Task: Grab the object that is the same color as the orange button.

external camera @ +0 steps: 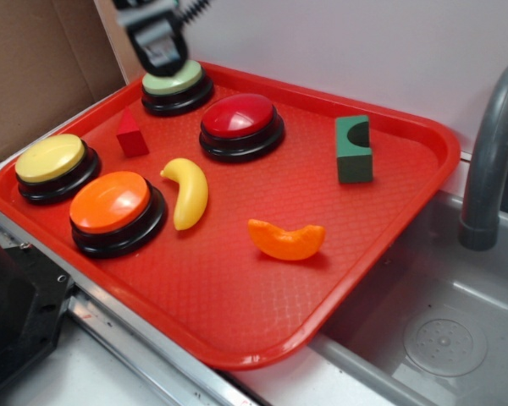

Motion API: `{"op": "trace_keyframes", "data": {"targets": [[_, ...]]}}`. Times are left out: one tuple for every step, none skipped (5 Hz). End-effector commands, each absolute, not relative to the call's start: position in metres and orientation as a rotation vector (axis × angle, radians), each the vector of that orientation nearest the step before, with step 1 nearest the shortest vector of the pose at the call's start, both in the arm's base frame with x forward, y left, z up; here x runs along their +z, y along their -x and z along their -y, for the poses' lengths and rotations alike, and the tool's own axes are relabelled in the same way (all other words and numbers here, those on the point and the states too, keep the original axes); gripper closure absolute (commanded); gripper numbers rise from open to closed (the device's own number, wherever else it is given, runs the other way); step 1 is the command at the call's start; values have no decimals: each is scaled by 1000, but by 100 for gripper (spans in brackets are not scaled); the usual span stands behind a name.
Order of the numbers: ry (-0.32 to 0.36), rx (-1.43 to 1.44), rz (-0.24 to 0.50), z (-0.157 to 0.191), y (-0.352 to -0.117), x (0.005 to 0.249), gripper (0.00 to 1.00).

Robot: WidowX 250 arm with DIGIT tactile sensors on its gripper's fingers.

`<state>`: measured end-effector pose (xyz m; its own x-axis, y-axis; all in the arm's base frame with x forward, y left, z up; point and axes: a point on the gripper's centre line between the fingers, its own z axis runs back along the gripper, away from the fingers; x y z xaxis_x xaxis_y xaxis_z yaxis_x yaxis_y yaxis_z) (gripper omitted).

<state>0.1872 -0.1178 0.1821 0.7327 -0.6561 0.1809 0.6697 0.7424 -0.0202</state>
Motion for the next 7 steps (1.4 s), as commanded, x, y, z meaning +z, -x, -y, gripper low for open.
{"op": "trace_keyframes", "data": {"targets": [[91, -1190, 91, 153, -189, 116, 0], [77, -1259, 47, 155, -193, 96, 0], [13, -1273, 0, 151, -193, 78, 0], [16, -1242, -25, 151, -191, 62, 0], [-9, -1241, -69, 154, -189, 50, 0], [-56, -1220, -107, 145, -189, 39, 0], [-71, -1221, -115, 145, -187, 38, 0]]}}
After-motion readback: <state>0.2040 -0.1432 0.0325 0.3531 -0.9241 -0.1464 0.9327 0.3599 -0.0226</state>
